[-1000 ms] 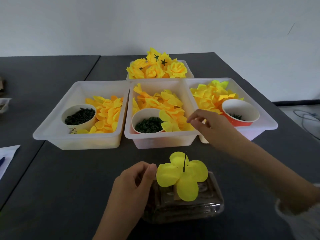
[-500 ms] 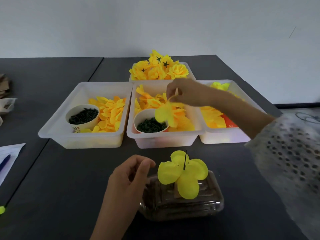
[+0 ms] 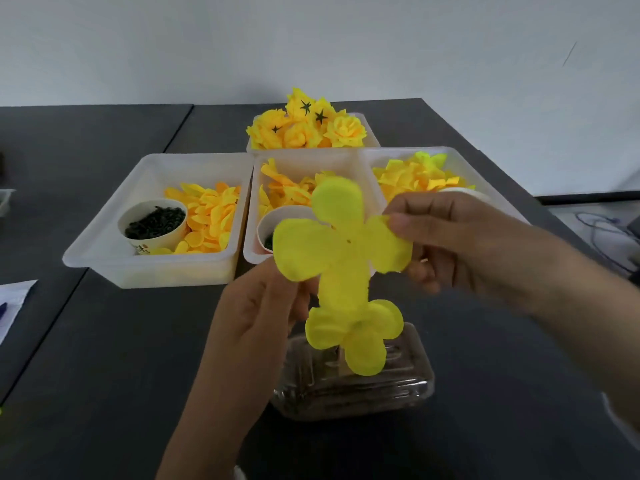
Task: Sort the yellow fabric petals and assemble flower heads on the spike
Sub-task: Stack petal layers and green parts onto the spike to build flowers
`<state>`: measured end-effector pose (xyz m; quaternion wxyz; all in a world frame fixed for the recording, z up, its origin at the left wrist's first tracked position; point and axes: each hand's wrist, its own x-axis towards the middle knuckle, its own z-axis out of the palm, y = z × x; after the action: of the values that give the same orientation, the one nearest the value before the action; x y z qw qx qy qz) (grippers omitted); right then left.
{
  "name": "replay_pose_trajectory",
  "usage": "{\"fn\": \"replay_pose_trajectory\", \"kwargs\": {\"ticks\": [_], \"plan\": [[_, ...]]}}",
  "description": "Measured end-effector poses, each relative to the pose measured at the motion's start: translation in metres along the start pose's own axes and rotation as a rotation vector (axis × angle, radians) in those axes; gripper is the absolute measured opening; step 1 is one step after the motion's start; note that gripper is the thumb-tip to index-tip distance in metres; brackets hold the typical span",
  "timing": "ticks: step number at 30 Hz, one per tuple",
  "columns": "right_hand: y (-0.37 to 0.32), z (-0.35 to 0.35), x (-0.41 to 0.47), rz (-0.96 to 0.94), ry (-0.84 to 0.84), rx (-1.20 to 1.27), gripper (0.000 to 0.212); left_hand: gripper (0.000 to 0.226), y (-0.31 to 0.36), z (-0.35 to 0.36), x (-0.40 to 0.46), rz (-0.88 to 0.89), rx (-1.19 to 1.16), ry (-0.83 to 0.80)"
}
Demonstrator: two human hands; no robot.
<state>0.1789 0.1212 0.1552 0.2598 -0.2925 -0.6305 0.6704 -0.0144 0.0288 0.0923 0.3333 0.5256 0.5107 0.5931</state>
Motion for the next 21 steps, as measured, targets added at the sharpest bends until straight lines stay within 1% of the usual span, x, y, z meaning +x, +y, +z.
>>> {"fn": "replay_pose_trajectory", "kwargs": {"ticks": [1,3,5,6,7,8,10,11,13,18,21], "plan": [[0.007,0.0,-0.003,0.022,0.011,0.02,0.013,0.047,0.001,0.001,0.0,-0.004,-0.008,0.017],[0.017,0.0,-0.009,0.054,0.034,0.042,0.015,0.056,0.001,0.0,0.002,-0.098,-0.079,0.061],[0.024,-0.001,-0.014,0.083,0.059,0.049,0.017,0.072,0.001,0.0,0.004,-0.2,-0.177,0.056],[0.027,-0.001,-0.017,0.098,0.068,0.057,0.019,0.073,0.0,0.001,0.005,-0.221,-0.2,0.045],[0.03,-0.002,-0.019,0.113,0.072,0.066,0.02,0.07,0.0,0.002,0.006,-0.221,-0.2,0.038],[0.032,-0.001,-0.021,0.125,0.071,0.074,0.021,0.061,-0.002,0.003,0.007,-0.195,-0.155,0.036],[0.036,0.001,-0.025,0.143,0.07,0.083,0.023,0.046,-0.007,0.004,0.011,-0.08,-0.004,0.005],[0.037,0.003,-0.027,0.152,0.073,0.081,0.022,0.043,-0.01,0.005,0.014,-0.037,0.056,-0.023],[0.04,0.006,-0.031,0.166,0.081,0.048,0.02,0.038,-0.016,0.005,0.02,-0.038,0.103,-0.05],[0.046,0.009,-0.037,0.137,0.132,-0.123,0.026,0.038,-0.022,0.004,0.032,-0.026,0.128,-0.077],[0.049,0.008,-0.036,0.098,0.137,-0.117,0.026,0.038,-0.027,0.004,0.037,-0.04,0.118,-0.086]]}}
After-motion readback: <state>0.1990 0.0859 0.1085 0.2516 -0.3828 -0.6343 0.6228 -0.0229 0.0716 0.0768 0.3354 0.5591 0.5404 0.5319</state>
